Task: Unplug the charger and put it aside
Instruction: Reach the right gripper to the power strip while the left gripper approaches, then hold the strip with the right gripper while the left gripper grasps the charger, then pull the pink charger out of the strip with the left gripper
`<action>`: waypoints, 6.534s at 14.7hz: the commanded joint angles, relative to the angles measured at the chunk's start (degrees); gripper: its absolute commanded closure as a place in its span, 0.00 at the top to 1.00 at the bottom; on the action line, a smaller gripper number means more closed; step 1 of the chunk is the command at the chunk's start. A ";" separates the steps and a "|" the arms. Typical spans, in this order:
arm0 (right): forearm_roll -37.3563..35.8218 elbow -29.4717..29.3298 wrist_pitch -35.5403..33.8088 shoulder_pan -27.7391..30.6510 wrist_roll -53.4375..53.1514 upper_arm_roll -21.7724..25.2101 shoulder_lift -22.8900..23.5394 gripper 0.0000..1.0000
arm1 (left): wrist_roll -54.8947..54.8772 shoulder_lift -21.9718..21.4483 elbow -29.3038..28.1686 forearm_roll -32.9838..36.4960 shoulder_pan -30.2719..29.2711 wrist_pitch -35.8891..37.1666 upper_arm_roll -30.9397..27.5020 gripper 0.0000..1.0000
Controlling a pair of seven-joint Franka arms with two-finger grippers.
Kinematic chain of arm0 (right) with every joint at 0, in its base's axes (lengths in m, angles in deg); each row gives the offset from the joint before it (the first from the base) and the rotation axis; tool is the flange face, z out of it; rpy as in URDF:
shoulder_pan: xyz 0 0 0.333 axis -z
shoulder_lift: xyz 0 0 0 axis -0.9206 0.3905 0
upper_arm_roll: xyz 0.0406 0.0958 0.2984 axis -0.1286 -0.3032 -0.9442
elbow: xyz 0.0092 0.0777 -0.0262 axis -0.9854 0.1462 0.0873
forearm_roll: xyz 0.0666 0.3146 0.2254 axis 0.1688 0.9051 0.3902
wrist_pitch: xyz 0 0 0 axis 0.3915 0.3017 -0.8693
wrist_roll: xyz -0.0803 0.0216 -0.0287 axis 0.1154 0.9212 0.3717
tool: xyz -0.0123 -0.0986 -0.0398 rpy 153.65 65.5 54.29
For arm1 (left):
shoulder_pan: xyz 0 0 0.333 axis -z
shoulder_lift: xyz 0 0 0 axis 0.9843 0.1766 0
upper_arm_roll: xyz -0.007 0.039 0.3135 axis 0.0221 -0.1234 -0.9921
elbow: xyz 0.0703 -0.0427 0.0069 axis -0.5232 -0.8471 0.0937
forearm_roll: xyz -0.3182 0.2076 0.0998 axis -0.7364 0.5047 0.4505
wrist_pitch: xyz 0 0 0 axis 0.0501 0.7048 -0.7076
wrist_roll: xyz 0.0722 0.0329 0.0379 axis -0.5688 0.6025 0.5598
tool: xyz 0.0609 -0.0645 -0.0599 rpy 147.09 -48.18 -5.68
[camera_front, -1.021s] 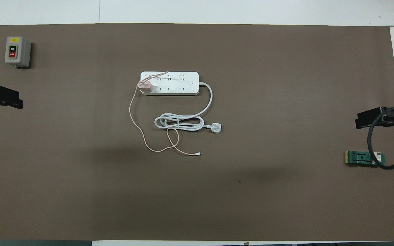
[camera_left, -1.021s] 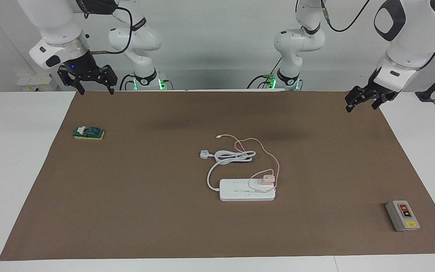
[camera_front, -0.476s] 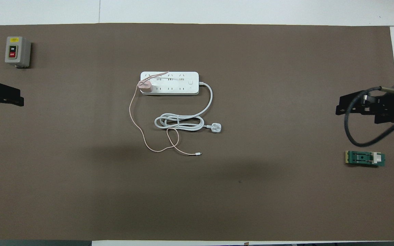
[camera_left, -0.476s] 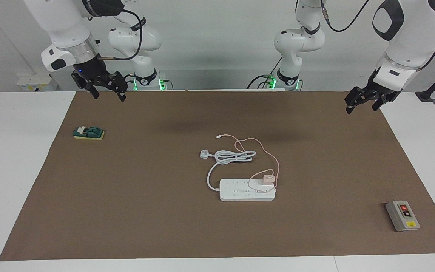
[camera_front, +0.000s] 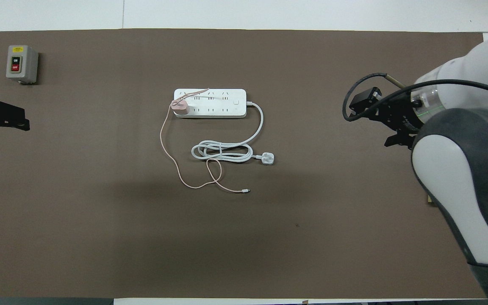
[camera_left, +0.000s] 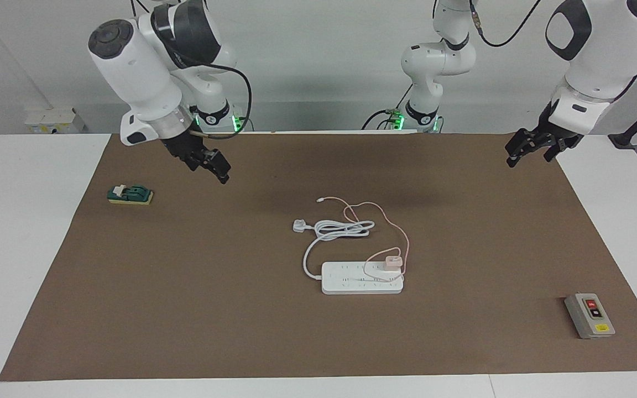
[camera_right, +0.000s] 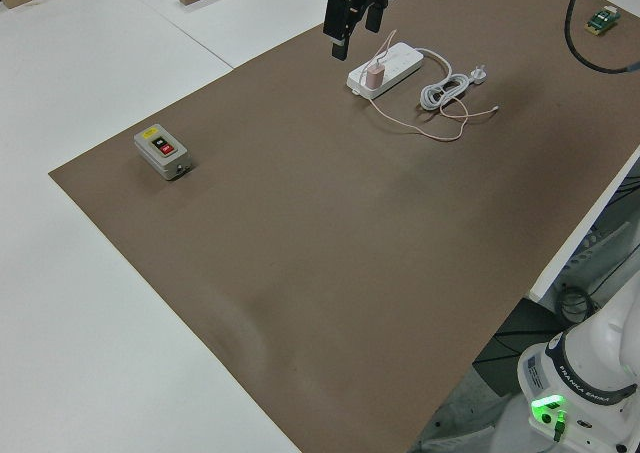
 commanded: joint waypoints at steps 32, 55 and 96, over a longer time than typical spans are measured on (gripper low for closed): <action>29.05 -32.31 19.84 -14.16 -43.62 -1.38 46.52 1.00 | 100.54 31.49 14.70 -5.97 17.72 -14.63 -4.24 1.00; 24.40 -35.91 24.50 -14.69 -39.40 -0.50 52.06 0.52 | 105.12 29.65 2.13 -5.53 25.99 -30.02 -4.24 0.97; 22.37 -35.38 25.20 -15.65 -39.40 -0.59 51.63 1.00 | 69.03 20.51 9.16 -2.90 2.10 -9.03 -4.41 0.00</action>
